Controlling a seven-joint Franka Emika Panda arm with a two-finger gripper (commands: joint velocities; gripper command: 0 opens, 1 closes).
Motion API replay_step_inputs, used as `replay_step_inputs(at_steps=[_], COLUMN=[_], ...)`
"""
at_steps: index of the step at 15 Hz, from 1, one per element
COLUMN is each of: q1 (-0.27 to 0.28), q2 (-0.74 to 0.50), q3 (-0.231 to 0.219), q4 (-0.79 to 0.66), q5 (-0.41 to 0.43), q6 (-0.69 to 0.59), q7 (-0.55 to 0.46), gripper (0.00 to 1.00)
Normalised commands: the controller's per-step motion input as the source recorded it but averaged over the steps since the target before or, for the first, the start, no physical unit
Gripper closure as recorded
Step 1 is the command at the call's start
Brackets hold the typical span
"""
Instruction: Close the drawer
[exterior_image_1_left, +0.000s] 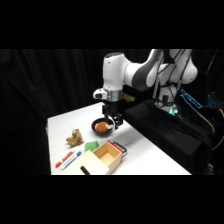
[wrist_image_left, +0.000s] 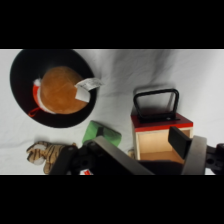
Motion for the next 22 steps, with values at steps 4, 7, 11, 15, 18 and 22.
replay_step_inputs(at_steps=[4,7,11,15,18,22], q1=[0.003,-0.018,-0.052,-0.084,-0.109,-0.147], q2=[0.09,0.2,0.19,0.16,0.15,0.17], q3=[0.076,0.073,0.102,0.115,0.116,0.111], q4=[-0.09,0.0,0.02,0.01,0.0,0.0], q5=[0.202,0.186,0.175,0.133,0.09,0.054], q6=[0.32,0.3,0.3,0.31,0.31,0.36], q7=[-0.25,-0.23,-0.22,-0.19,-0.16,-0.15], gripper=[0.0,0.0,0.0,0.0,0.0,0.0])
